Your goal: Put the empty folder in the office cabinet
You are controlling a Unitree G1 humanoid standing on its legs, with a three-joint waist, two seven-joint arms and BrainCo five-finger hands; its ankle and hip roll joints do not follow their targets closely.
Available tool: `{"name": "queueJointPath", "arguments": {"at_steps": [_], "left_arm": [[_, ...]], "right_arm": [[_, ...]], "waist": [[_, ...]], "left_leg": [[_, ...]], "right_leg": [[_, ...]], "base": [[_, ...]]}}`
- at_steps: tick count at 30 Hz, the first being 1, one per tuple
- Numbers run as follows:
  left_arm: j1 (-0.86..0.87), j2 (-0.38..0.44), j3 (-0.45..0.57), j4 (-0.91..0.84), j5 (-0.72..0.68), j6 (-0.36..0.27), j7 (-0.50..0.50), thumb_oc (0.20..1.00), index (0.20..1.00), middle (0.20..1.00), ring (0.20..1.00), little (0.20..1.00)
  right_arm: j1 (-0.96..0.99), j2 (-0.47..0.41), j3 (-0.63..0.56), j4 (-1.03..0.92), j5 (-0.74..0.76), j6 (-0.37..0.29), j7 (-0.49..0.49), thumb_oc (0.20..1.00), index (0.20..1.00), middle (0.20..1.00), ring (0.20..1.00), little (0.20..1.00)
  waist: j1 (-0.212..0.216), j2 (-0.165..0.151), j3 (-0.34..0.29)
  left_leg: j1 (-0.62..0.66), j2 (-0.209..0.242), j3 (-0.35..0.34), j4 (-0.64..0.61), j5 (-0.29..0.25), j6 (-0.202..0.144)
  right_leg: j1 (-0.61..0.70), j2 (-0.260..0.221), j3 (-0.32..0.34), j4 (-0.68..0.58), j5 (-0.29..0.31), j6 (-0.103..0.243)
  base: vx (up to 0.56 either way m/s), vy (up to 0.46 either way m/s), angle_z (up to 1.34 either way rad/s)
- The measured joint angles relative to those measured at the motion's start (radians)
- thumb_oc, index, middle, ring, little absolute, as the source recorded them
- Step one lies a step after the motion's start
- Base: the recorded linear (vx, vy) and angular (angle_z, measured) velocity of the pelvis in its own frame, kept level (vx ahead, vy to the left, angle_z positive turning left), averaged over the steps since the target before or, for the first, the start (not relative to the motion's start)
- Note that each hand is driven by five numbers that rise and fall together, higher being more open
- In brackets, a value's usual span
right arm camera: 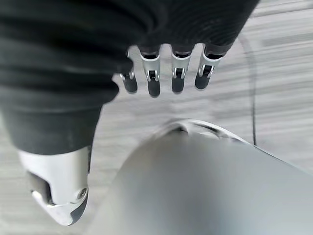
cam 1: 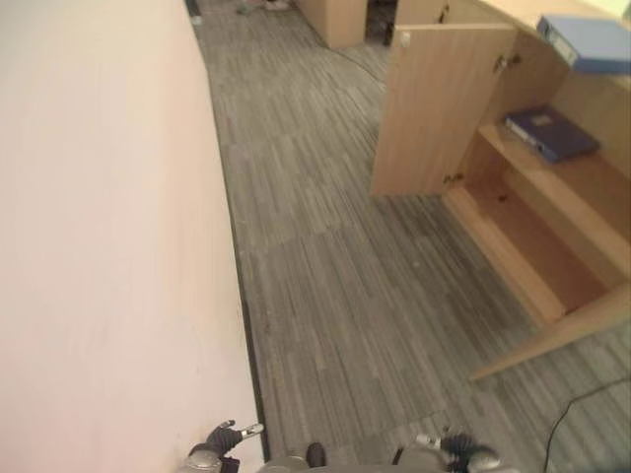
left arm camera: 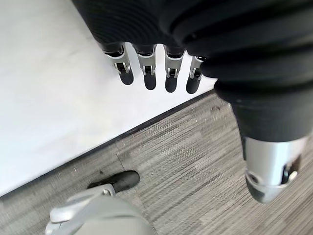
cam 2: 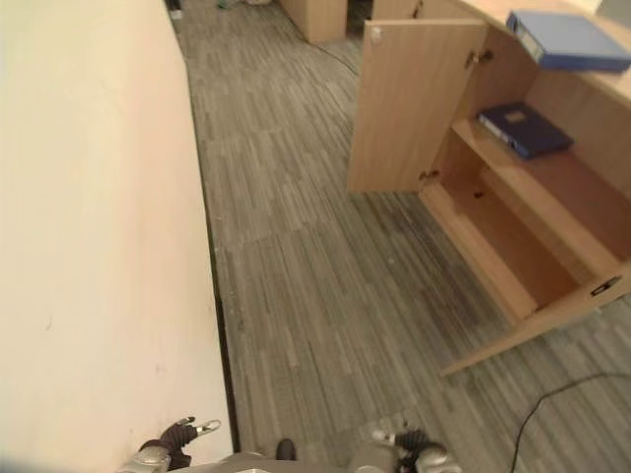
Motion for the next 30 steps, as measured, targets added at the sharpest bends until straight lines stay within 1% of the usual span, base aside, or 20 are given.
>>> {"name": "queueJointPath", "arguments": {"at_steps": [1,2,4,5,6,8,9,12,13,16,19,21,23,24,25,26,27,28,29,30], "left_arm": [[0.002,0.006,-0.001,0.002,0.0,-0.009,0.004,1.0,1.0,1.0,1.0,1.0],[0.012,0.016,-0.009,0.008,0.0,-0.017,0.007,1.0,1.0,1.0,1.0,1.0],[0.039,0.028,-0.004,0.0,0.002,-0.018,0.008,1.0,1.0,1.0,1.0,1.0],[0.057,0.031,0.006,-0.011,0.002,-0.018,0.01,1.0,1.0,1.0,1.0,1.0],[0.079,0.026,0.0,-0.009,0.002,-0.016,0.009,1.0,1.0,1.0,1.0,1.0],[0.101,0.013,-0.003,0.006,0.01,-0.016,0.0,1.0,1.0,1.0,1.0,1.0],[0.109,0.005,-0.001,0.01,0.01,-0.016,-0.004,1.0,1.0,1.0,1.0,1.0],[0.102,-0.015,0.03,0.05,0.011,-0.015,-0.008,1.0,1.0,1.0,1.0,1.0],[0.097,-0.023,0.03,0.059,0.011,-0.016,-0.007,1.0,1.0,1.0,1.0,1.0],[0.085,-0.044,0.028,0.063,0.033,-0.017,-0.009,1.0,1.0,1.0,1.0,1.0],[0.044,-0.04,0.007,0.06,0.041,-0.015,-0.008,1.0,1.0,1.0,1.0,1.0],[0.029,-0.034,-0.008,0.032,0.042,-0.017,-0.008,1.0,1.0,1.0,1.0,1.0],[0.019,-0.02,-0.006,0.019,0.041,-0.018,-0.006,1.0,1.0,1.0,1.0,1.0],[0.011,-0.019,-0.008,0.011,0.041,-0.017,-0.002,1.0,1.0,1.0,1.0,1.0],[0.01,-0.005,-0.007,-0.005,0.041,-0.019,0.006,1.0,1.0,1.0,1.0,1.0],[0.016,-0.004,-0.008,-0.033,0.041,-0.021,0.011,1.0,1.0,1.0,1.0,1.0],[0.01,-0.002,-0.006,-0.042,0.039,-0.019,0.013,1.0,1.0,1.0,1.0,1.0],[0.007,0.011,-0.007,-0.05,0.04,-0.02,0.014,1.0,1.0,1.0,1.0,1.0],[0.001,0.017,-0.007,-0.055,0.04,-0.019,0.015,1.0,1.0,1.0,1.0,1.0],[-0.003,0.022,-0.003,-0.062,0.035,-0.022,0.015,1.0,1.0,1.0,1.0,1.0]], "right_arm": [[-0.01,0.005,0.001,-0.003,0.003,0.006,0.0,1.0,1.0,1.0,1.0,1.0],[-0.039,0.015,0.028,0.015,0.004,0.03,-0.01,1.0,1.0,1.0,1.0,1.0],[-0.05,0.033,0.024,0.012,0.003,0.013,-0.009,1.0,1.0,1.0,1.0,1.0],[-0.052,0.043,0.0,0.0,0.003,0.007,-0.007,1.0,1.0,1.0,1.0,1.0],[-0.052,0.042,-0.012,-0.001,0.003,0.008,-0.009,1.0,1.0,1.0,1.0,1.0],[-0.054,0.041,-0.036,0.003,0.003,0.011,-0.009,1.0,1.0,1.0,1.0,1.0],[-0.043,0.032,-0.044,0.005,0.003,0.012,-0.008,1.0,1.0,1.0,1.0,1.0],[-0.032,0.02,-0.048,0.012,0.003,0.012,-0.009,1.0,1.0,1.0,1.0,1.0],[-0.027,0.02,-0.051,0.03,0.003,0.01,-0.009,1.0,1.0,1.0,1.0,1.0],[-0.002,0.005,-0.048,0.035,0.003,0.017,-0.008,1.0,1.0,1.0,1.0,1.0],[0.003,0.005,-0.042,0.04,0.003,0.022,-0.006,1.0,1.0,1.0,1.0,1.0],[0.007,0.003,-0.041,0.043,0.003,0.024,-0.007,1.0,1.0,1.0,1.0,1.0],[0.012,0.013,-0.032,0.044,0.003,0.024,-0.007,1.0,1.0,1.0,1.0,1.0],[0.014,0.017,-0.03,0.043,0.003,0.023,-0.006,1.0,1.0,1.0,1.0,1.0],[0.02,0.029,-0.019,0.054,0.004,0.022,-0.008,1.0,1.0,1.0,1.0,1.0],[0.016,0.031,-0.017,0.057,0.007,0.023,-0.008,1.0,1.0,1.0,1.0,1.0],[0.014,0.031,-0.005,0.072,0.016,0.02,-0.009,1.0,1.0,1.0,1.0,1.0],[0.002,0.038,0.008,0.082,0.019,0.021,-0.01,1.0,1.0,1.0,1.0,1.0],[-0.007,0.041,0.004,0.082,0.026,0.02,-0.01,1.0,1.0,1.0,1.0,1.0],[-0.014,0.044,0.003,0.085,0.031,0.023,-0.012,1.0,1.0,1.0,1.0,1.0]], "waist": [[-0.005,-0.004,0.01],[0.002,-0.017,0.012],[0.008,-0.052,-0.002],[0.011,-0.082,-0.007],[0.008,-0.081,-0.01],[0.008,-0.068,-0.013],[0.013,-0.065,-0.014],[-0.003,-0.047,-0.011],[-0.008,-0.05,-0.011],[-0.04,-0.041,-0.033],[-0.055,-0.051,-0.033],[-0.053,-0.066,-0.038],[-0.048,-0.094,-0.045],[-0.052,-0.109,-0.053],[-0.038,-0.15,-0.05],[-0.019,-0.16,-0.058],[-0.017,-0.16,-0.056],[-0.015,-0.169,-0.053],[-0.019,-0.177,-0.046],[-0.013,-0.183,-0.033]], "left_leg": [[0.045,-0.002,0.006,-0.003,-0.022,-0.039],[0.065,-0.002,0.004,-0.005,-0.042,-0.074],[0.116,-0.002,-0.002,-0.017,-0.109,-0.15],[0.138,-0.009,-0.009,-0.028,-0.117,-0.158],[0.153,-0.002,-0.02,-0.035,-0.122,-0.165],[0.149,0.026,-0.021,-0.006,-0.138,-0.191],[0.145,0.04,-0.005,0.024,-0.137,-0.194],[0.159,0.074,-0.004,0.061,-0.135,-0.213],[0.164,0.077,-0.012,0.072,-0.12,-0.238],[0.164,0.108,-0.053,0.102,-0.108,-0.256],[0.158,0.133,-0.059,0.108,-0.098,-0.272],[0.156,0.146,-0.057,0.121,-0.088,-0.292],[0.128,0.156,-0.076,0.195,-0.086,-0.309],[0.111,0.156,-0.082,0.242,-0.07,-0.335],[-0.01,0.151,-0.056,0.493,-0.072,-0.342],[-0.069,0.149,-0.056,0.629,-0.033,-0.331],[-0.14,0.158,-0.068,0.782,-0.003,-0.32],[-0.192,0.159,-0.056,0.856,-0.003,-0.315],[-0.279,0.15,-0.043,0.913,-0.015,-0.289],[-0.33,0.15,-0.021,0.944,-0.04,-0.26]], "right_leg": [[-0.012,0.015,-0.003,-0.136,0.02,0.022],[-0.005,0.021,-0.014,-0.209,0.046,0.04],[-0.001,0.023,-0.036,-0.315,0.116,0.042],[0.017,0.03,-0.027,-0.378,0.154,0.043],[0.039,0.044,-0.027,-0.391,0.207,0.036],[0.06,0.086,0.001,-0.404,0.231,0.022],[0.07,0.105,0.003,-0.402,0.233,-0.045],[0.11,0.141,-0.001,-0.409,0.195,-0.06],[0.125,0.141,-0.003,-0.41,0.186,-0.053],[0.144,0.163,-0.01,-0.391,0.137,-0.047],[0.139,0.177,-0.027,-0.365,0.099,-0.052],[0.143,0.188,-0.034,-0.355,0.083,-0.078],[0.176,0.201,-0.043,-0.391,0.084,-0.088],[0.182,0.208,-0.042,-0.399,0.069,-0.09],[0.224,0.211,-0.027,-0.444,0.086,-0.109],[0.237,0.227,-0.007,-0.459,0.081,-0.158],[0.246,0.239,-0.011,-0.47,0.095,-0.159],[0.258,0.245,-0.005,-0.478,0.101,-0.167],[0.276,0.252,0.007,-0.483,0.077,-0.203],[0.282,0.254,0.02,-0.485,0.071,-0.2]], "base": [[0.19,-0.072,0.49],[0.28,-0.084,0.28],[0.3,-0.079,0.35],[0.17,-0.04,0.43],[0.09,-0.023,0.18],[0.27,-0.091,0.09],[0.37,-0.129,-0.04],[0.35,-0.139,-0.09],[0.25,-0.117,0.08],[0.43,-0.228,0.12],[0.19,-0.142,0.11],[0.28,-0.287,0.1],[0.24,-0.314,0.06],[0.12,-0.266,0.1],[0.07,-0.176,-0.07],[0.11,-0.251,-0.23],[0.09,-0.115,-0.44],[0.2,-0.14,-0.21],[0.24,-0.065,-0.15],[0.19,-0.025,-0.17]]}}
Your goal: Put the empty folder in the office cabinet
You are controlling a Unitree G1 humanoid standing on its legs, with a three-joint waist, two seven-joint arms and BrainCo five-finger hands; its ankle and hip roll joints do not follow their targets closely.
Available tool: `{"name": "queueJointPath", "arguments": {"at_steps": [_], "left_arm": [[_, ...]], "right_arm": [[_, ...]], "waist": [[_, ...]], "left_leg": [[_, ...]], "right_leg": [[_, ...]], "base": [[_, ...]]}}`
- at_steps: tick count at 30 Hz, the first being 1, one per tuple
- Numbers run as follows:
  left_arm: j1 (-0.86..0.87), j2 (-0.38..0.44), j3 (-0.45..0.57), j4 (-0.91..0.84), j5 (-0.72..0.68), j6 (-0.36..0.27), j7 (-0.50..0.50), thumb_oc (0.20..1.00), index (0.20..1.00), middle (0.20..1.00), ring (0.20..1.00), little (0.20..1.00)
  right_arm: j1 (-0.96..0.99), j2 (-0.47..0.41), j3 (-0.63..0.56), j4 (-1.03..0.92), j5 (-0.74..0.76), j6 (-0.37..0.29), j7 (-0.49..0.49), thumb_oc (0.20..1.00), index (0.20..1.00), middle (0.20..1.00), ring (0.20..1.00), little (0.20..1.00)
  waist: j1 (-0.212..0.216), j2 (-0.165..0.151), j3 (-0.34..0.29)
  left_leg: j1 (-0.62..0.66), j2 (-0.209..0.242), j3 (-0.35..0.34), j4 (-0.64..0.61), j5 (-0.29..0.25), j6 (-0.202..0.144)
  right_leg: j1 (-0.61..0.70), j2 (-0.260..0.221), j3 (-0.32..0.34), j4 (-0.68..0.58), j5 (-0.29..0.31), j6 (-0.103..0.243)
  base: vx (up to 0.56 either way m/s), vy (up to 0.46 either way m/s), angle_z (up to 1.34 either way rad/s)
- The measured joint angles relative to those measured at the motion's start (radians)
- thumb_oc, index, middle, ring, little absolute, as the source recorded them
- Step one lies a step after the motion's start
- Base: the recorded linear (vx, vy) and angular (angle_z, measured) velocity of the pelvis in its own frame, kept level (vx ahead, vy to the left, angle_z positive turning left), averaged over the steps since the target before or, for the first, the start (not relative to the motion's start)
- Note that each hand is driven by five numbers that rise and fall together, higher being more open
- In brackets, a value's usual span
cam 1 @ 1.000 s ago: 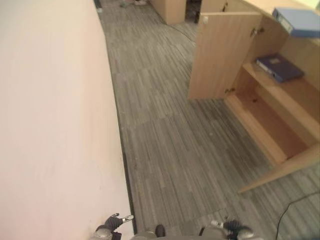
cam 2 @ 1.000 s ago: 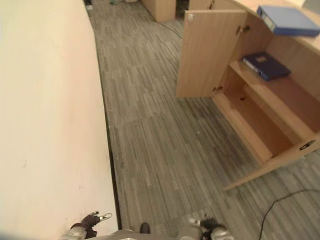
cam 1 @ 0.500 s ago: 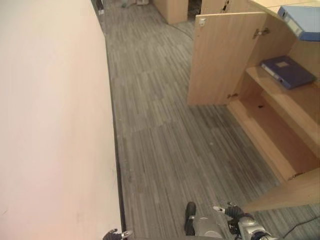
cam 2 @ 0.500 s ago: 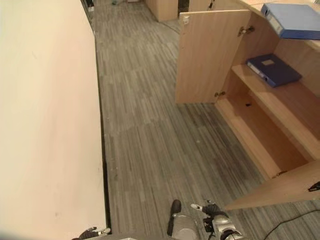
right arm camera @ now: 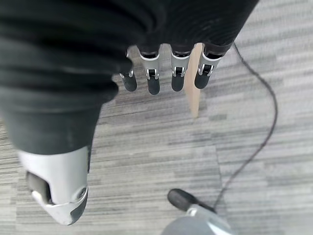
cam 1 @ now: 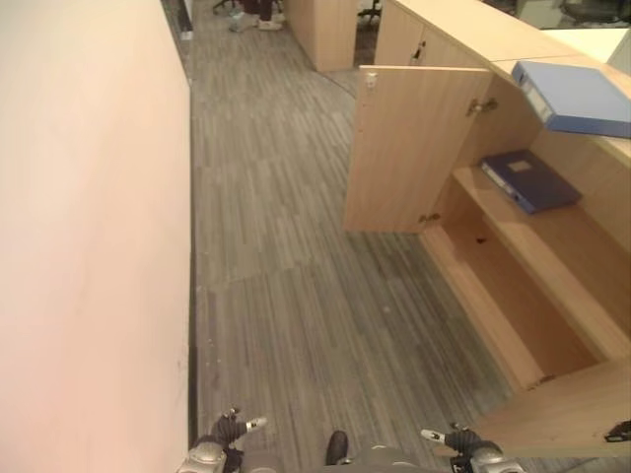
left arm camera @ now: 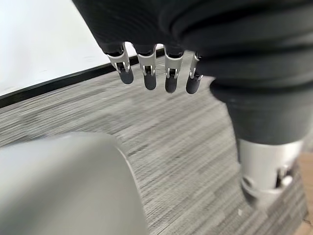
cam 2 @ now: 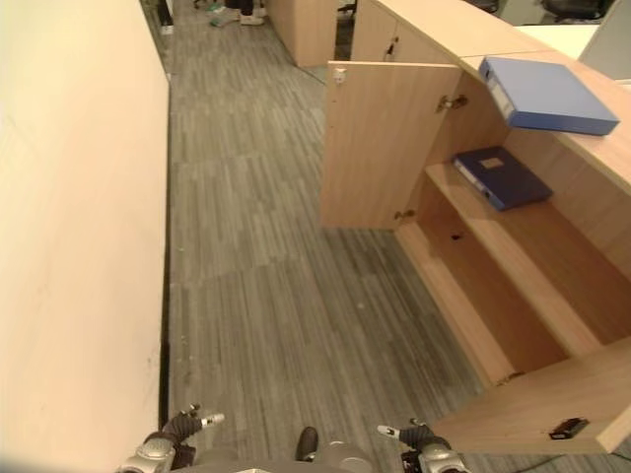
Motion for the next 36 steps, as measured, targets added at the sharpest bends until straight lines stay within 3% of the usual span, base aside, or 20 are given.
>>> {"name": "queueJointPath", "arguments": {"at_steps": [1,2,4,5,6,7,9,12,15,17,19,20,23,25,26,28,30,32,34,36], "left_arm": [[-0.006,0.012,0.001,-0.007,-0.004,-0.004,0.002,1.0,1.0,1.0,1.0,1.0],[-0.016,0.025,0.004,-0.006,-0.004,-0.004,0.006,1.0,1.0,1.0,1.0,1.0],[-0.015,0.025,0.006,0.008,-0.004,-0.003,0.007,1.0,1.0,1.0,1.0,1.0],[0.004,0.026,0.007,0.017,-0.007,-0.002,0.006,1.0,1.0,1.0,1.0,1.0],[0.025,0.021,0.033,0.03,-0.029,-0.003,0.006,1.0,1.0,1.0,1.0,1.0],[0.03,0.018,0.053,0.054,-0.042,-0.005,0.007,1.0,1.0,1.0,1.0,1.0],[0.028,0.013,0.076,0.089,-0.052,0.0,0.011,1.0,1.0,1.0,1.0,1.0],[0.07,-0.001,0.077,0.134,-0.066,0.005,0.015,1.0,1.0,1.0,1.0,1.0],[0.098,-0.011,0.077,0.142,-0.064,0.006,0.013,1.0,1.0,1.0,1.0,1.0],[0.108,-0.012,0.076,0.137,-0.061,0.009,0.011,1.0,1.0,1.0,1.0,1.0],[0.096,-0.012,0.072,0.136,-0.055,0.01,0.005,1.0,1.0,1.0,1.0,1.0],[0.088,-0.014,0.064,0.132,-0.041,0.01,0.002,1.0,1.0,1.0,1.0,1.0],[0.034,-0.004,0.007,0.107,-0.034,0.001,-0.006,1.0,1.0,1.0,1.0,1.0],[0.009,-0.012,-0.026,0.086,-0.024,-0.005,-0.016,1.0,1.0,1.0,1.0,1.0],[0.006,-0.01,-0.04,0.08,-0.023,-0.005,-0.017,1.0,1.0,1.0,1.0,1.0],[0.012,-0.009,-0.064,0.079,-0.009,-0.001,-0.019,1.0,1.0,1.0,1.0,1.0],[0.022,-0.011,-0.063,0.075,0.0,0.003,-0.019,1.0,1.0,1.0,1.0,1.0],[0.043,-0.001,-0.053,0.077,0.006,0.006,-0.019,1.0,1.0,1.0,1.0,1.0],[0.046,0.007,-0.05,0.059,0.006,0.007,-0.018,1.0,1.0,1.0,1.0,1.0],[0.046,0.009,-0.044,0.056,0.007,0.01,-0.02,1.0,1.0,1.0,1.0,1.0]], "right_arm": [[-0.004,0.009,0.0,0.01,0.001,0.002,-0.002,1.0,1.0,1.0,1.0,1.0],[0.0,0.015,0.004,0.018,0.001,0.003,-0.001,1.0,1.0,1.0,1.0,1.0],[0.006,0.005,0.005,0.024,0.001,0.002,-0.001,1.0,1.0,1.0,1.0,1.0],[0.012,0.004,0.005,0.025,0.001,0.002,-0.002,1.0,1.0,1.0,1.0,1.0],[0.032,0.001,0.006,0.031,0.001,0.005,-0.002,1.0,1.0,1.0,1.0,1.0],[0.037,0.001,0.008,0.04,0.001,0.006,-0.003,1.0,1.0,1.0,1.0,1.0],[0.037,0.0,0.001,0.047,0.001,0.005,-0.002,1.0,1.0,1.0,1.0,1.0],[0.034,0.001,-0.003,0.065,0.0,0.0,-0.004,1.0,1.0,1.0,1.0,1.0],[0.048,0.002,-0.004,0.075,-0.009,-0.001,-0.004,1.0,1.0,1.0,1.0,1.0],[0.078,0.0,-0.006,0.078,-0.01,0.001,-0.002,1.0,1.0,1.0,1.0,1.0],[0.081,0.009,-0.022,0.098,-0.01,0.002,0.004,1.0,1.0,1.0,1.0,1.0],[0.085,0.013,-0.047,0.098,-0.009,0.004,0.005,1.0,1.0,1.0,1.0,1.0],[0.082,0.027,-0.048,0.063,-0.009,0.007,0.007,1.0,1.0,1.0,1.0,1.0],[0.075,0.027,-0.038,0.045,-0.009,0.007,0.009,1.0,1.0,1.0,1.0,1.0],[0.068,0.028,-0.029,0.037,-0.01,0.008,0.007,1.0,1.0,1.0,1.0,1.0],[0.06,0.013,-0.005,0.011,-0.011,0.002,0.005,1.0,1.0,1.0,1.0,1.0],[0.048,-0.01,0.002,-0.015,-0.025,0.001,0.004,1.0,1.0,1.0,1.0,1.0],[0.044,-0.01,0.004,-0.028,-0.039,-0.005,0.003,1.0,1.0,1.0,1.0,1.0],[0.033,-0.011,-0.004,-0.043,-0.039,-0.005,0.005,1.0,1.0,1.0,1.0,1.0],[0.038,-0.005,-0.02,-0.045,-0.039,-0.004,0.004,1.0,1.0,1.0,1.0,1.0]], "waist": [[0.015,-0.011,0.009],[0.032,-0.028,0.018],[0.029,-0.017,0.033],[0.028,-0.014,0.034],[0.034,0.012,0.023],[0.04,0.018,0.025],[0.054,0.044,0.025],[0.095,0.046,0.027],[0.103,0.043,0.004],[0.1,0.044,-0.035],[0.092,0.036,-0.039],[0.082,0.043,-0.044],[0.068,0.072,-0.061],[0.054,0.11,-0.078],[0.054,0.111,-0.075],[0.043,0.102,-0.065],[0.051,0.121,-0.054],[0.046,0.119,-0.055],[0.046,0.119,-0.025],[0.036,0.1,0.002]], "left_leg": [[-0.019,-0.004,0.036,-0.048,-0.018,0.028],[-0.016,-0.021,0.079,-0.239,-0.022,0.034],[-0.019,-0.026,0.078,-0.42,-0.011,0.025],[-0.031,-0.03,0.071,-0.497,-0.002,0.011],[-0.015,-0.037,0.032,-0.73,0.07,-0.024],[-0.008,-0.039,-0.021,-0.854,0.106,-0.045],[-0.01,-0.038,-0.073,-1.0,0.146,-0.038],[-0.014,-0.043,-0.105,-1.0,0.162,-0.046],[-0.002,-0.046,-0.076,-0.977,0.178,-0.02],[0.043,-0.069,-0.033,-0.985,0.256,0.01],[0.091,-0.11,-0.003,-1.0,0.275,0.029],[0.116,-0.129,0.011,-1.0,0.255,0.063],[0.186,-0.188,0.04,-0.991,0.19,0.14],[0.232,-0.225,0.038,-0.991,0.144,0.184],[0.256,-0.246,0.043,-0.991,0.132,0.201],[0.303,-0.292,0.06,-0.99,0.112,0.224],[0.344,-0.292,0.072,-0.999,0.068,0.222],[0.349,-0.292,0.08,-0.984,0.07,0.197],[0.354,-0.279,0.092,-0.982,0.063,0.192],[0.367,-0.276,0.097,-0.981,0.058,0.188]], "right_leg": [[0.01,-0.006,0.017,-0.007,-0.003,0.003],[0.03,-0.019,0.03,-0.029,0.019,0.018],[0.066,-0.014,0.035,-0.052,0.027,0.027],[0.088,-0.008,0.047,-0.068,0.011,0.054],[0.12,0.011,0.049,-0.108,0.029,0.068],[0.137,0.028,0.057,-0.133,0.026,0.077],[0.164,0.046,0.074,-0.153,0.029,0.067],[0.237,0.036,0.136,-0.165,-0.011,0.093],[0.277,0.003,0.173,-0.165,-0.054,0.126],[0.316,-0.051,0.203,-0.162,-0.096,0.174],[0.326,-0.101,0.216,-0.124,-0.098,0.178],[0.314,-0.125,0.215,-0.059,-0.097,0.18],[0.198,-0.2,0.226,0.234,-0.099,0.249],[0.056,-0.259,0.22,0.547,-0.103,0.256],[0.018,-0.288,0.213,0.62,-0.085,0.249],[-0.067,-0.375,0.14,0.757,-0.081,0.234],[-0.118,-0.407,0.031,0.754,-0.109,0.224],[-0.155,-0.398,-0.006,0.709,-0.117,0.231],[-0.193,-0.384,-0.11,0.552,-0.115,0.25],[-0.2,-0.368,-0.14,0.43,-0.096,0.267]], "base": [[0.15,0.014,-0.49],[0.21,0.055,-0.53],[0.23,0.065,-0.33],[0.3,0.106,-0.17],[0.31,0.105,-0.12],[0.32,0.113,-0.15],[0.28,0.112,-0.2],[0.37,0.236,-0.53],[0.27,0.245,-0.45],[0.4,0.431,-0.47],[0.2,0.261,-0.32],[0.17,0.26,-0.2],[0.24,0.451,-0.25],[0.18,0.444,0.01],[0.16,0.399,0.06],[0.18,0.192,0.0],[0.13,0.106,-0.27],[0.1,0.064,-0.08],[0.1,-0.01,0.0],[0.1,-0.062,-0.08]]}}
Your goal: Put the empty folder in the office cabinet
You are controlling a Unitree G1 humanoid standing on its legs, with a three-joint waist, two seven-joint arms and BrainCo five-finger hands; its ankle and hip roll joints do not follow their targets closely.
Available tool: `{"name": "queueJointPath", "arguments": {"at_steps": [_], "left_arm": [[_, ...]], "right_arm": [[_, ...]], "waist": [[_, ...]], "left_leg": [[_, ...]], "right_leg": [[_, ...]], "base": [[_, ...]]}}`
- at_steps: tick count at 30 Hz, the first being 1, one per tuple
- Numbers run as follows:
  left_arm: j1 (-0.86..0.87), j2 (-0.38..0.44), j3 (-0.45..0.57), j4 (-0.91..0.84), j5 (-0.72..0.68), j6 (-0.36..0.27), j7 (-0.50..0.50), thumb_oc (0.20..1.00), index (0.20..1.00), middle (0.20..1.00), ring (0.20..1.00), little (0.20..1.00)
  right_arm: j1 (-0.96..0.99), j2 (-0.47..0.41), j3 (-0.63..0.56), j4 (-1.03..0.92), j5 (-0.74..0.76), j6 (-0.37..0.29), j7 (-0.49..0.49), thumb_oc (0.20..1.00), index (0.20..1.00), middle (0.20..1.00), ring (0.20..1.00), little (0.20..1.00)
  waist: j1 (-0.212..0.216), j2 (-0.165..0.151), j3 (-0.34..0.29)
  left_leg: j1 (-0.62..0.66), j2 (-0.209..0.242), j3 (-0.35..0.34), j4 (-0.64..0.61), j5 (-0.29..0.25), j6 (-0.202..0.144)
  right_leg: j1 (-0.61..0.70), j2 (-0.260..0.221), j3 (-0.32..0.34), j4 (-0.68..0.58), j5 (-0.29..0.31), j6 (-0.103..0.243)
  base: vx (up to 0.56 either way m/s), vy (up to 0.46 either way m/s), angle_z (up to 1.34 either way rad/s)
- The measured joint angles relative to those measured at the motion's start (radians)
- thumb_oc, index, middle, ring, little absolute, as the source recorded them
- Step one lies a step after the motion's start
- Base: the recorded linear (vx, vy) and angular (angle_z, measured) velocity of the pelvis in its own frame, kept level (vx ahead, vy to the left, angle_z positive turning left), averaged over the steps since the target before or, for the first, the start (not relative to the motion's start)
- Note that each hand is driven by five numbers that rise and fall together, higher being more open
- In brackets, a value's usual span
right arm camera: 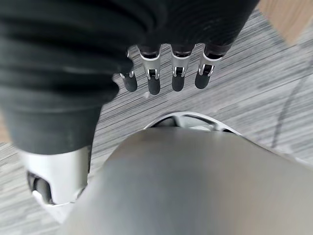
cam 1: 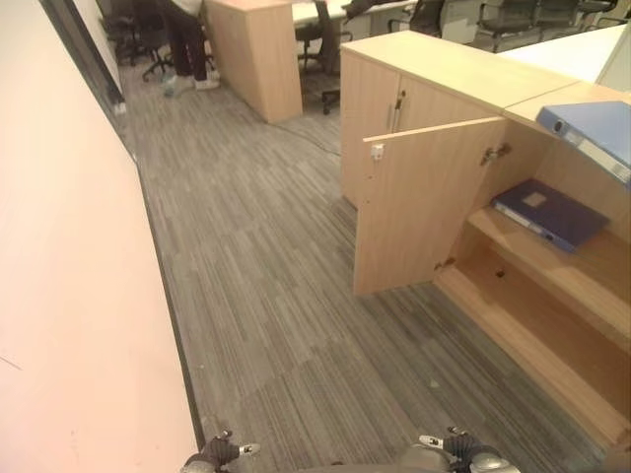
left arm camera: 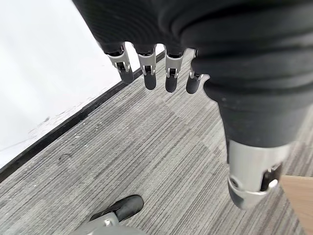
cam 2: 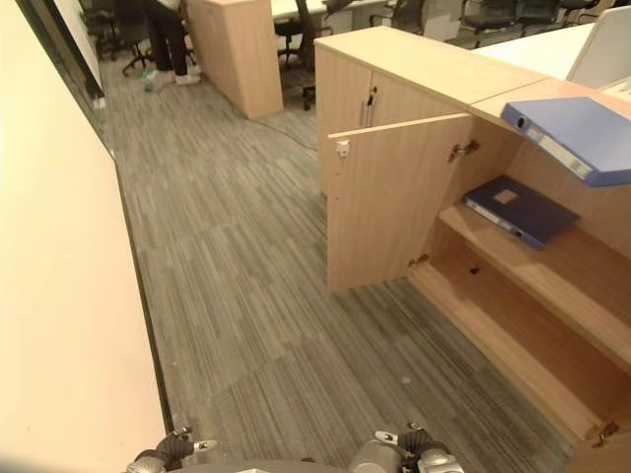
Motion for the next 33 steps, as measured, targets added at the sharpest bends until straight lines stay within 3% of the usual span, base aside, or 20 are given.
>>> {"name": "queueJointPath", "arguments": {"at_steps": [2,7,8,10,13,15,18,20,21,22,23,24,25,26,27,29,30,31,32,33], "left_arm": [[0.016,-0.003,0.003,0.002,0.001,0.008,-0.002,1.0,1.0,1.0,1.0,1.0],[0.014,-0.003,0.03,0.006,0.011,0.018,-0.003,1.0,1.0,1.0,1.0,1.0],[0.015,-0.003,0.05,0.012,0.013,0.019,-0.003,1.0,1.0,1.0,1.0,1.0],[0.031,-0.004,0.056,0.022,0.023,0.023,-0.003,1.0,1.0,1.0,1.0,1.0],[0.041,-0.006,0.028,0.013,0.083,0.024,-0.005,1.0,1.0,1.0,1.0,1.0],[0.037,-0.01,0.028,0.009,0.111,0.025,-0.005,1.0,1.0,1.0,1.0,1.0],[0.007,-0.014,-0.013,0.01,0.128,0.023,-0.009,1.0,1.0,1.0,1.0,1.0],[-0.012,-0.019,-0.02,0.011,0.128,0.024,-0.015,1.0,1.0,1.0,1.0,1.0],[-0.02,-0.02,-0.021,0.012,0.128,0.024,-0.016,1.0,1.0,1.0,1.0,1.0],[-0.027,-0.023,-0.021,0.01,0.128,0.025,-0.015,1.0,1.0,1.0,1.0,1.0],[-0.023,-0.023,-0.019,0.011,0.126,0.024,-0.015,1.0,1.0,1.0,1.0,1.0],[-0.013,-0.024,-0.02,0.012,0.126,0.023,-0.014,1.0,1.0,1.0,1.0,1.0],[-0.011,-0.02,-0.02,0.012,0.126,0.023,-0.014,1.0,1.0,1.0,1.0,1.0],[0.003,-0.021,-0.018,0.016,0.124,0.023,-0.015,1.0,1.0,1.0,1.0,1.0],[0.015,-0.016,-0.004,0.013,0.124,0.024,-0.012,1.0,1.0,1.0,1.0,1.0],[0.033,-0.02,0.002,0.024,0.124,0.025,-0.01,1.0,1.0,1.0,1.0,1.0],[0.044,-0.018,0.013,0.02,0.106,0.022,-0.009,1.0,1.0,1.0,1.0,1.0],[0.037,-0.007,0.009,0.005,0.106,0.02,-0.004,1.0,1.0,1.0,1.0,1.0],[0.03,-0.001,0.011,-0.005,0.105,0.018,-0.001,1.0,1.0,1.0,1.0,1.0],[0.031,0.008,0.014,-0.017,0.101,0.013,0.002,1.0,1.0,1.0,1.0,1.0]], "right_arm": [[-0.001,0.006,-0.034,0.001,0.001,0.0,-0.001,1.0,1.0,1.0,1.0,1.0],[0.015,0.015,-0.065,0.004,0.002,0.005,-0.003,1.0,1.0,1.0,1.0,1.0],[0.018,0.015,-0.066,0.004,0.002,0.005,-0.004,1.0,1.0,1.0,1.0,1.0],[0.026,0.013,-0.066,0.018,0.002,0.008,-0.006,1.0,1.0,1.0,1.0,1.0],[0.035,0.007,-0.063,0.028,0.001,0.011,-0.01,1.0,1.0,1.0,1.0,1.0],[0.039,0.004,-0.052,0.027,0.0,0.012,-0.013,1.0,1.0,1.0,1.0,1.0],[0.038,-0.005,-0.026,0.027,-0.001,0.013,-0.014,1.0,1.0,1.0,1.0,1.0],[0.043,-0.017,-0.021,0.03,0.0,0.013,-0.014,1.0,1.0,1.0,1.0,1.0],[0.039,-0.02,-0.021,0.03,0.0,0.013,-0.014,1.0,1.0,1.0,1.0,1.0],[0.04,-0.024,-0.021,0.034,0.002,0.012,-0.014,1.0,1.0,1.0,1.0,1.0],[0.035,-0.025,-0.024,0.03,0.003,0.013,-0.013,1.0,1.0,1.0,1.0,1.0],[0.045,-0.026,-0.023,0.03,0.003,0.013,-0.013,1.0,1.0,1.0,1.0,1.0],[0.053,-0.027,-0.023,0.03,0.003,0.014,-0.014,1.0,1.0,1.0,1.0,1.0],[0.051,-0.021,-0.025,0.04,0.017,0.013,-0.015,1.0,1.0,1.0,1.0,1.0],[0.044,-0.007,-0.02,0.031,0.031,0.012,-0.012,1.0,1.0,1.0,1.0,1.0],[0.025,-0.003,0.025,0.023,0.039,0.007,-0.016,1.0,1.0,1.0,1.0,1.0],[0.023,-0.001,0.051,0.024,0.036,0.009,-0.018,1.0,1.0,1.0,1.0,1.0],[0.023,0.002,0.086,0.031,0.028,0.011,-0.021,1.0,1.0,1.0,1.0,1.0],[0.024,0.006,0.105,0.035,0.019,0.013,-0.021,1.0,1.0,1.0,1.0,1.0],[0.024,0.011,0.108,0.035,0.008,0.013,-0.021,1.0,1.0,1.0,1.0,1.0]], "waist": [[0.001,-0.014,0.009],[-0.019,-0.047,0.008],[-0.01,-0.053,0.006],[0.0,-0.053,0.0],[-0.021,-0.042,-0.023],[-0.037,-0.042,-0.041],[-0.046,-0.031,-0.048],[-0.059,-0.003,-0.058],[-0.066,0.003,-0.057],[-0.08,0.016,-0.056],[-0.081,0.03,-0.064],[-0.089,0.015,-0.073],[-0.096,0.008,-0.082],[-0.096,0.013,-0.082],[-0.084,-0.014,-0.078],[-0.059,-0.031,-0.072],[-0.042,-0.047,-0.065],[-0.028,-0.059,-0.063],[-0.018,-0.076,-0.058],[0.0,-0.099,-0.049]], "left_leg": [[0.018,0.009,0.036,-0.007,-0.014,-0.02],[0.048,0.019,0.096,-0.007,-0.051,-0.035],[0.065,0.024,0.136,-0.008,-0.067,-0.044],[0.09,0.034,0.171,-0.009,-0.091,-0.052],[0.115,0.072,0.219,-0.011,-0.116,-0.085],[0.127,0.104,0.222,-0.008,-0.12,-0.094],[0.125,0.145,0.219,0.008,-0.124,-0.098],[0.132,0.189,0.217,0.029,-0.17,-0.136],[0.135,0.202,0.22,0.038,-0.181,-0.145],[0.142,0.224,0.226,0.045,-0.201,-0.154],[0.142,0.25,0.251,0.065,-0.218,-0.164],[0.145,0.261,0.258,0.091,-0.24,-0.193],[0.143,0.263,0.257,0.117,-0.26,-0.187],[0.106,0.306,0.26,0.288,-0.256,-0.193],[0.039,0.336,0.24,0.475,-0.225,-0.213],[-0.13,0.381,0.133,0.853,-0.151,-0.209],[-0.2,0.363,0.067,0.945,-0.153,-0.213],[-0.266,0.316,-0.013,0.987,-0.158,-0.209],[-0.303,0.275,-0.058,0.956,-0.158,-0.209],[-0.326,0.257,-0.058,0.889,-0.154,-0.208]], "right_leg": [[0.021,0.026,-0.069,-0.205,0.065,0.05],[0.031,0.044,-0.106,-0.431,0.197,0.088],[0.049,0.037,-0.184,-0.454,0.211,0.085],[0.08,0.035,-0.263,-0.466,0.249,0.072],[0.057,0.028,-0.322,-0.385,0.293,0.063],[0.053,0.057,-0.325,-0.37,0.286,0.017],[0.056,0.11,-0.309,-0.368,0.244,-0.079],[0.054,0.151,-0.3,-0.333,0.198,-0.143],[0.051,0.158,-0.296,-0.311,0.178,-0.151],[0.038,0.168,-0.29,-0.28,0.149,-0.136],[0.02,0.182,-0.246,-0.21,0.11,-0.139],[-0.009,0.179,-0.183,-0.14,0.069,-0.149],[-0.011,0.185,-0.167,-0.123,0.033,-0.197],[0.028,0.251,-0.131,-0.189,0.05,-0.212],[0.06,0.281,-0.092,-0.251,0.067,-0.229],[0.121,0.341,-0.042,-0.349,0.082,-0.236],[0.136,0.355,-0.022,-0.368,0.089,-0.231],[0.158,0.363,-0.009,-0.397,0.093,-0.231],[0.171,0.367,0.008,-0.426,0.112,-0.219],[0.191,0.37,0.025,-0.44,0.117,-0.203]], "base": [[0.1,-0.083,-0.38],[0.15,-0.089,-0.44],[0.11,-0.028,-0.89],[0.16,-0.051,-0.82],[0.18,-0.101,-0.42],[0.12,-0.077,-0.24],[0.19,-0.112,-0.2],[0.3,-0.197,-0.29],[0.3,-0.236,-0.2],[0.15,-0.145,-0.24],[0.26,-0.247,-0.28],[0.18,-0.179,-0.26],[0.32,-0.39,-0.47],[0.19,-0.307,-0.88],[0.22,-0.366,-1.21],[0.12,-0.144,-1.12],[0.09,-0.034,-0.8],[0.1,0.01,-0.58],[0.09,0.017,-0.6],[0.14,0.033,-0.52]]}}
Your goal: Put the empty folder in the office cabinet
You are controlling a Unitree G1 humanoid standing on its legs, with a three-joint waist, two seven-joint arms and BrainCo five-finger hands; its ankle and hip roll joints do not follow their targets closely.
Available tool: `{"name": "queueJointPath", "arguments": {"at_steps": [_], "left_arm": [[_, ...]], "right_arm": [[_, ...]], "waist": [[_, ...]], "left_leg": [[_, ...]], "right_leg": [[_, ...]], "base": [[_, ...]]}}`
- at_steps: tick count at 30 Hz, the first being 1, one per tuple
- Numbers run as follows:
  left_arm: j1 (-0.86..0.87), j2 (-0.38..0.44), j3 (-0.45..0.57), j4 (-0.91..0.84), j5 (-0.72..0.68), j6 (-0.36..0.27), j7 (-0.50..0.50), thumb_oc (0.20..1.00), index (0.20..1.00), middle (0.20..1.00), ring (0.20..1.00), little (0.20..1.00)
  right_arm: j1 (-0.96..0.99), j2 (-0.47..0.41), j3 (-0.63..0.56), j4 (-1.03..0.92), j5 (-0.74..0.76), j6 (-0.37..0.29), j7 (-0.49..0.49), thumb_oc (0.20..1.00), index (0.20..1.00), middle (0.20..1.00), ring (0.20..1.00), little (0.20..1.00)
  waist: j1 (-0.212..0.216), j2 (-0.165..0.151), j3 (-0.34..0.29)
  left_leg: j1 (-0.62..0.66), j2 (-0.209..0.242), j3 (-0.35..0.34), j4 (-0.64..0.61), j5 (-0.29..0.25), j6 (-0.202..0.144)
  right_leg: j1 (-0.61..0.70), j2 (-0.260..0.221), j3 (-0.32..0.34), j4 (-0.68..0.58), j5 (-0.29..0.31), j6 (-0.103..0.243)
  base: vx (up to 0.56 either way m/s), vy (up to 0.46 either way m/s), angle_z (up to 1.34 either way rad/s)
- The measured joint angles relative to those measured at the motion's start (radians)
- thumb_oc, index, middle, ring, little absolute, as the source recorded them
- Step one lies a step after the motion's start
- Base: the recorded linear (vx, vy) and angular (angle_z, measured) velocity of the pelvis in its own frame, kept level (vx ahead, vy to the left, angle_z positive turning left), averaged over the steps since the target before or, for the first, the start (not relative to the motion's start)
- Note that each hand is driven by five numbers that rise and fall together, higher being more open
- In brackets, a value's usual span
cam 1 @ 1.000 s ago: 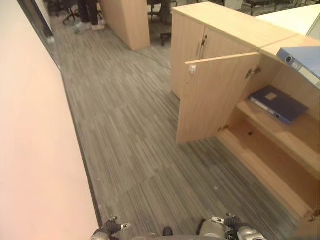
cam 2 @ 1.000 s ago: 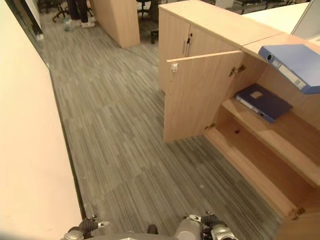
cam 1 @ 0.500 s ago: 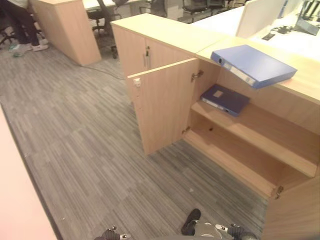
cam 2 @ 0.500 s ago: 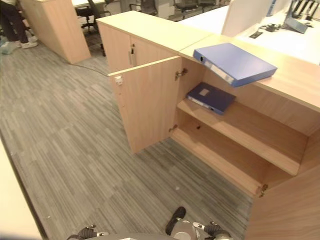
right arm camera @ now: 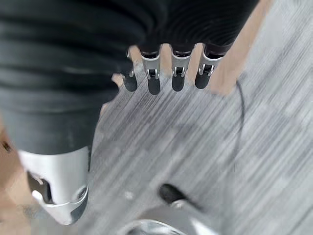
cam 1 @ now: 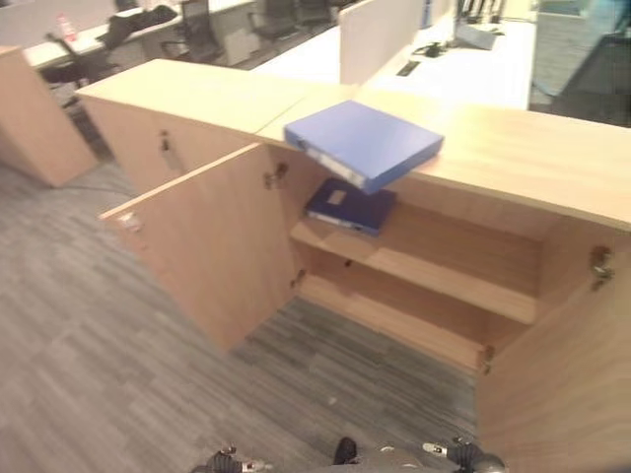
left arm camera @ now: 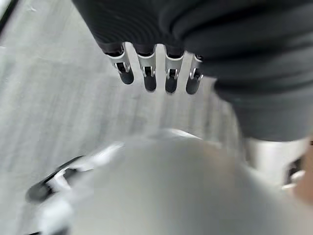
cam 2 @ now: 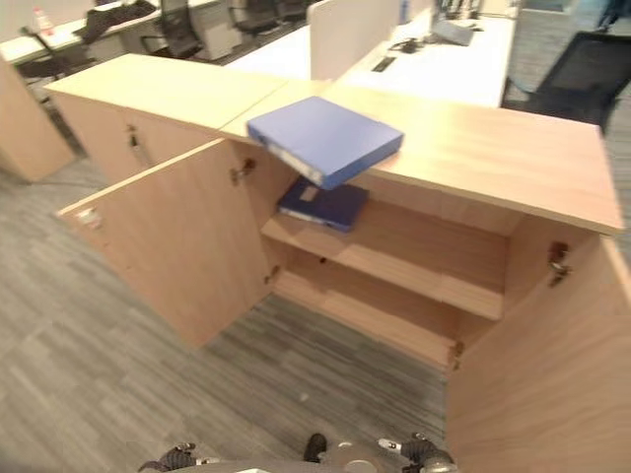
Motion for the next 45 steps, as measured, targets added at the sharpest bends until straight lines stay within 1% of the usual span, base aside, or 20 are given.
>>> {"name": "queueJointPath", "arguments": {"at_steps": [1,2,3,4,5,10,14,17,20,21,23,27,30,33,36,38,40,42,43,45], "left_arm": [[-0.004,0.01,-0.001,-0.002,-0.005,0.001,0.0,1.0,1.0,1.0,1.0,1.0],[-0.009,0.011,-0.001,-0.003,-0.015,0.001,0.002,1.0,1.0,1.0,1.0,1.0],[-0.005,-0.015,0.01,-0.004,-0.029,-0.007,0.007,1.0,1.0,1.0,1.0,1.0],[-0.003,-0.008,0.036,-0.003,-0.048,-0.011,0.012,1.0,1.0,1.0,1.0,1.0],[-0.007,-0.004,0.038,0.047,-0.062,0.009,0.012,1.0,1.0,1.0,1.0,1.0],[-0.017,0.004,0.038,0.065,-0.065,0.007,0.016,1.0,1.0,1.0,1.0,1.0],[-0.023,-0.01,0.043,0.066,-0.064,0.01,0.02,1.0,1.0,1.0,1.0,1.0],[-0.041,-0.029,0.003,0.045,-0.062,0.0,0.015,1.0,1.0,1.0,1.0,1.0],[-0.064,-0.031,-0.013,0.039,-0.062,0.0,0.012,1.0,1.0,1.0,1.0,1.0],[-0.086,-0.032,-0.013,0.006,-0.065,-0.003,0.01,1.0,1.0,1.0,1.0,1.0],[-0.088,-0.027,-0.01,-0.002,-0.099,-0.019,0.003,1.0,1.0,1.0,1.0,1.0],[-0.079,-0.024,-0.002,-0.009,-0.158,-0.019,-0.01,1.0,1.0,1.0,1.0,1.0],[-0.051,-0.022,0.001,-0.032,-0.221,-0.017,-0.028,1.0,1.0,1.0,1.0,1.0],[-0.051,-0.013,0.0,-0.04,-0.232,-0.017,-0.027,1.0,1.0,1.0,1.0,1.0],[-0.039,-0.004,0.0,-0.046,-0.233,-0.016,-0.028,1.0,1.0,1.0,1.0,1.0],[-0.019,-0.003,-0.015,-0.089,-0.209,-0.005,-0.022,1.0,1.0,1.0,1.0,1.0],[0.013,0.038,-0.001,-0.292,-0.187,0.03,-0.001,1.0,1.0,1.0,1.0,1.0],[0.325,0.223,0.125,-1.273,-0.172,0.073,0.002,1.0,1.0,1.0,1.0,1.0],[0.392,0.299,0.208,-1.57,-0.166,-0.015,-0.006,1.0,1.0,1.0,1.0,1.0],[0.38,0.275,0.471,-1.641,-0.133,-0.127,0.025,1.0,1.0,1.0,1.0,1.0]], "right_arm": [[-0.009,0.003,0.0,-0.003,-0.009,-0.001,-0.001,1.0,1.0,1.0,1.0,1.0],[-0.013,0.001,-0.004,0.006,-0.011,-0.001,0.0,1.0,1.0,1.0,1.0,1.0],[-0.032,-0.024,-0.01,0.02,-0.013,0.002,0.002,1.0,1.0,1.0,1.0,1.0],[-0.04,-0.03,-0.007,0.023,-0.017,-0.001,-0.001,1.0,1.0,1.0,1.0,1.0],[-0.056,-0.049,-0.011,0.027,-0.017,-0.009,-0.007,1.0,1.0,1.0,1.0,1.0],[-0.028,-0.05,-0.027,0.046,-0.017,-0.008,-0.006,1.0,1.0,1.0,1.0,1.0],[0.014,-0.049,-0.098,0.038,-0.006,-0.009,-0.007,1.0,1.0,1.0,1.0,1.0],[0.033,-0.052,-0.105,0.046,-0.006,-0.003,-0.006,1.0,1.0,1.0,1.0,1.0],[0.013,-0.04,-0.1,0.043,-0.006,-0.002,0.0,1.0,1.0,1.0,1.0,1.0],[0.016,-0.035,-0.098,0.036,-0.006,0.0,0.004,1.0,1.0,1.0,1.0,1.0],[0.006,-0.03,-0.098,0.033,-0.006,0.0,0.008,1.0,1.0,1.0,1.0,1.0],[-0.004,-0.01,-0.105,-0.002,-0.006,-0.001,0.018,1.0,1.0,1.0,1.0,1.0],[-0.008,0.006,-0.106,-0.006,-0.006,0.001,0.024,1.0,1.0,1.0,1.0,1.0],[-0.007,0.007,-0.106,-0.004,-0.006,0.002,0.025,1.0,1.0,1.0,1.0,1.0],[-0.007,0.006,-0.114,-0.003,-0.006,0.002,0.023,1.0,1.0,1.0,1.0,1.0],[-0.009,-0.019,-0.134,-0.003,-0.006,0.012,0.021,1.0,1.0,1.0,1.0,1.0],[-0.011,-0.033,-0.135,-0.013,-0.006,0.023,0.021,1.0,1.0,1.0,1.0,1.0],[0.015,-0.04,-0.18,-0.111,-0.006,0.026,0.02,1.0,1.0,1.0,1.0,1.0],[0.044,-0.043,-0.214,-0.111,-0.007,0.012,0.013,1.0,1.0,1.0,1.0,1.0],[0.065,-0.072,-0.239,-0.068,-0.008,0.018,-0.003,1.0,1.0,1.0,1.0,1.0]], "waist": [[0.003,-0.003,0.006],[0.014,0.008,0.019],[0.06,0.032,0.028],[0.076,-0.009,0.027],[0.047,0.03,0.029],[0.043,0.042,0.043],[0.019,0.039,0.047],[-0.001,0.083,0.024],[-0.008,0.093,0.023],[-0.018,0.113,0.026],[-0.015,0.116,0.021],[-0.006,0.118,0.019],[0.018,0.112,0.018],[0.039,0.09,0.011],[0.046,0.048,-0.001],[0.042,0.068,-0.005],[0.055,0.073,-0.004],[0.08,0.027,0.023],[0.107,0.019,0.025],[0.171,0.025,0.001]], "left_leg": [[-0.035,-0.012,0.0,-0.064,0.002,0.002],[-0.059,-0.028,-0.029,-0.183,0.0,0.001],[-0.034,-0.005,-0.078,-0.377,0.04,-0.015],[-0.017,-0.025,-0.091,-0.519,0.075,-0.041],[0.007,-0.019,-0.205,-0.753,0.156,-0.037],[0.018,-0.001,-0.325,-0.876,0.239,-0.056],[0.101,-0.014,-0.236,-0.857,0.244,-0.028],[0.14,-0.029,-0.188,-0.868,0.271,0.057],[0.186,-0.054,-0.144,-0.905,0.266,0.057],[0.22,-0.1,-0.138,-0.9,0.244,0.066],[0.231,-0.132,-0.121,-0.9,0.227,0.082],[0.231,-0.172,-0.095,-0.898,0.216,0.122],[0.232,-0.189,-0.061,-0.9,0.203,0.144],[0.237,-0.191,-0.043,-0.908,0.203,0.149],[0.249,-0.197,-0.037,-0.907,0.199,0.132],[0.258,-0.162,-0.034,-0.898,0.203,0.107],[0.261,-0.146,-0.036,-0.898,0.202,0.094],[0.264,-0.14,-0.047,-0.898,0.209,0.08],[0.26,-0.139,-0.053,-0.898,0.211,0.076],[0.26,-0.14,-0.057,-0.898,0.188,0.059]], "right_leg": [[0.022,0.004,0.009,-0.018,-0.008,0.039],[0.023,-0.005,-0.001,0.018,-0.103,0.181],[-0.05,-0.056,-0.011,0.208,-0.181,0.02],[-0.067,-0.114,-0.005,0.216,-0.144,0.015],[0.003,-0.05,0.027,0.108,-0.105,0.025],[0.112,0.036,0.112,-0.031,-0.049,-0.017],[0.162,0.04,0.197,-0.055,-0.046,-0.013],[0.178,0.033,0.218,-0.051,-0.064,0.016],[0.176,-0.007,0.26,-0.05,-0.074,0.04],[0.18,-0.06,0.259,-0.001,-0.09,0.088],[0.166,-0.097,0.263,0.039,-0.112,0.115],[0.115,-0.167,0.255,0.099,-0.142,0.14],[0.066,-0.298,0.218,0.092,-0.109,0.195],[0.033,-0.358,0.183,0.077,-0.047,0.274],[0.038,-0.371,0.114,0.017,0.054,0.279],[0.068,-0.33,0.108,-0.031,0.07,0.261],[0.099,-0.307,0.096,-0.072,0.087,0.251],[0.149,-0.295,0.068,-0.158,0.132,0.254],[0.153,-0.292,0.056,-0.156,0.129,0.256],[0.153,-0.297,0.049,-0.156,0.115,0.272]], "base": [[0.07,0.059,-0.45],[0.09,0.082,-0.84],[0.1,0.095,-1.23],[0.19,0.097,-1.43],[0.22,0.114,-1.0],[0.21,0.193,-0.58],[0.17,0.29,-0.76],[0.14,0.361,-0.23],[0.09,0.288,-0.39],[0.14,0.531,-0.2],[0.07,0.328,-0.17],[0.02,0.164,-0.29],[0.0,0.136,-0.23],[-0.02,0.061,-0.12],[-0.01,0.072,-0.07],[0.01,0.029,-0.08],[-0.02,-0.079,0.0],[-0.04,-0.112,0.15],[-0.03,-0.122,0.24],[-0.02,-0.138,0.11]]}}
